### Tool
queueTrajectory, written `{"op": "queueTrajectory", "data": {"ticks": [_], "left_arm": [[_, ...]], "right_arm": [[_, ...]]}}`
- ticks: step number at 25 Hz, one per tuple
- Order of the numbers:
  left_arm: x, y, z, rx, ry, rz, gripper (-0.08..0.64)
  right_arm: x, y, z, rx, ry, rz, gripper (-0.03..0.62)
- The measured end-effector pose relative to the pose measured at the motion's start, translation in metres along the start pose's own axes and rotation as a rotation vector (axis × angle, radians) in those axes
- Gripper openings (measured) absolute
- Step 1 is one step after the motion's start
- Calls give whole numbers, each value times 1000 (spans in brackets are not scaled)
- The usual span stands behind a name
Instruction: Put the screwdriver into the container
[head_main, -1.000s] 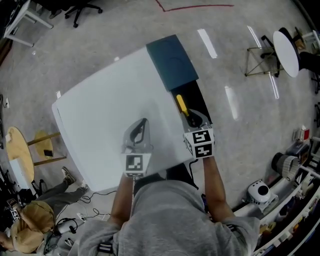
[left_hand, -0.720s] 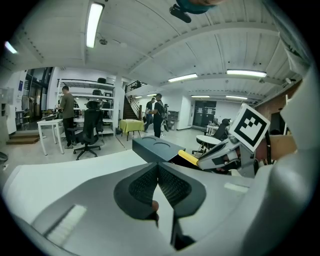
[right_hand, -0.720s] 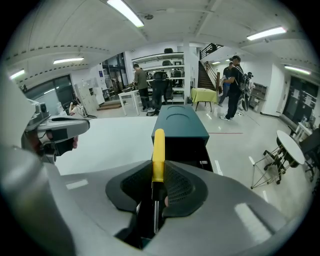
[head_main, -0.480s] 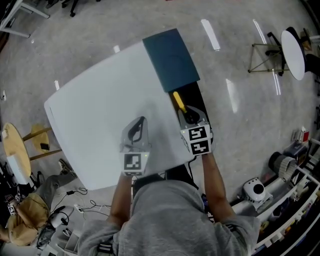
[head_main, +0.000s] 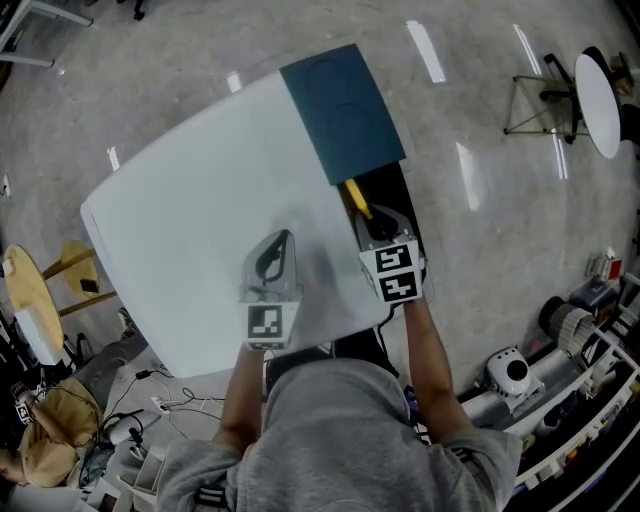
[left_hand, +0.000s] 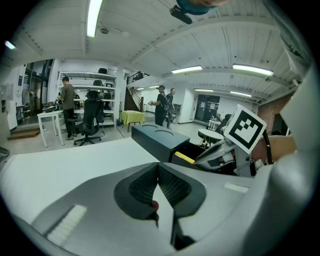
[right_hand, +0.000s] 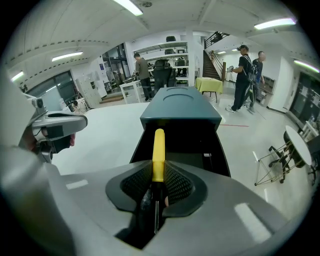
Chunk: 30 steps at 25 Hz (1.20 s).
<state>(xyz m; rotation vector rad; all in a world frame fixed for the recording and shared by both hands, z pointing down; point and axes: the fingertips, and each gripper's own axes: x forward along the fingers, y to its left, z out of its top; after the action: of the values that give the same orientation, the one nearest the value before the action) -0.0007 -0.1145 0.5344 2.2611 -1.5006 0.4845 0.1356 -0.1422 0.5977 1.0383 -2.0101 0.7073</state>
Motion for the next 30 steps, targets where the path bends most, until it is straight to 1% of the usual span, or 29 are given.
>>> {"op": "queueTrajectory", "data": {"ticks": [6,10,16,20,25,30], "left_arm": [[2,1,-5,-8,13,6,12],[3,4,-6,-25,26,9,12],[2,-1,-9,-6,27,-2,12],[2,5,-10,-2,27,-1,12],[3,5,-9,-14,29,9,12],[2,1,-6,6,23,2,12]], "right_arm": [[6,0,-7,7,14,6,77],[9,2,-4,7,11,8,77],[7,4,-5,6,14,9,78],[11,6,-3,13,15,13,80],[13,2,-3,29,3,12,81],[10,-2,-3,34,-2,9,83]]}}
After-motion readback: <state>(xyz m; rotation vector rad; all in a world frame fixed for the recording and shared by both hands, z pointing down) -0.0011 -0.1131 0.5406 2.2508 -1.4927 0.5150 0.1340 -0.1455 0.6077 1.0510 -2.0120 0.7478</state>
